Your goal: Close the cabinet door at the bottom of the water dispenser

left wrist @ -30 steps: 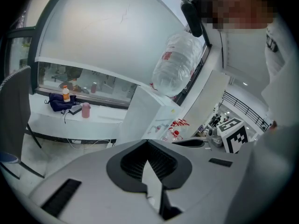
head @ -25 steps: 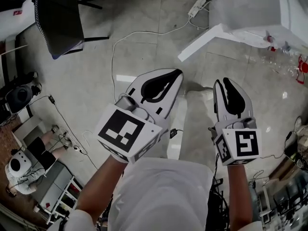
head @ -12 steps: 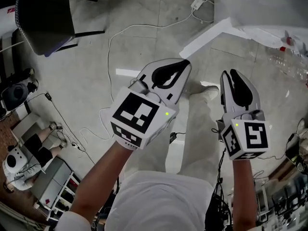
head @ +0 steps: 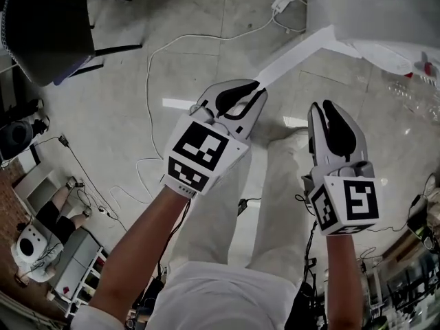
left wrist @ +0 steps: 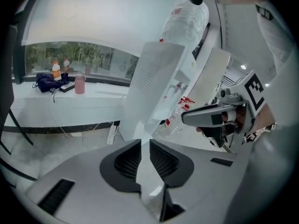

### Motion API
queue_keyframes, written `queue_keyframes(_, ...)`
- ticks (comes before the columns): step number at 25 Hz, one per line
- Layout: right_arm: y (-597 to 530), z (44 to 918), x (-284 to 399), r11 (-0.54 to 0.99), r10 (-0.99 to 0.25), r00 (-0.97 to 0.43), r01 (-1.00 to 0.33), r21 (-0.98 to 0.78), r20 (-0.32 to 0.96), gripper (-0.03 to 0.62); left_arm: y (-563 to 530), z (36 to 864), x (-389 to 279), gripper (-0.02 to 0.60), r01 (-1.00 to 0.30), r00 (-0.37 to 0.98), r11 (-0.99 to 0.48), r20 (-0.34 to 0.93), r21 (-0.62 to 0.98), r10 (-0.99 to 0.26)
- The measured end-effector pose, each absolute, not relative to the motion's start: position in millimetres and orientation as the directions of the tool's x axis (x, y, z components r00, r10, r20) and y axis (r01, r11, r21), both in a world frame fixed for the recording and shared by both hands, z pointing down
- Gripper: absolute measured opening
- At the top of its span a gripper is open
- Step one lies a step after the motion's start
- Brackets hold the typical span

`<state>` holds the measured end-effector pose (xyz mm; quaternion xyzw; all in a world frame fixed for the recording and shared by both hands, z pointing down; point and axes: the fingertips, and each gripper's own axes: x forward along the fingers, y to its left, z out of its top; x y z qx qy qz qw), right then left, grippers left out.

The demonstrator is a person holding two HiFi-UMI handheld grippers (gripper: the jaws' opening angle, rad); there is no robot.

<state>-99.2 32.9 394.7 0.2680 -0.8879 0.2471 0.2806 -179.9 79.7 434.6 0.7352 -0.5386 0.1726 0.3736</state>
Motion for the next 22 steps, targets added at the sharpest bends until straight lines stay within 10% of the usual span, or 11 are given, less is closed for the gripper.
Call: queue_keyframes(22, 45, 453, -73, 0.714, -0.316, -0.695, -0.622, -0.321, 0.645, 0.091, 73, 588, -168, 0.175, -0.903, 0.422, -0.169, 0.745, 0.395, -0.516)
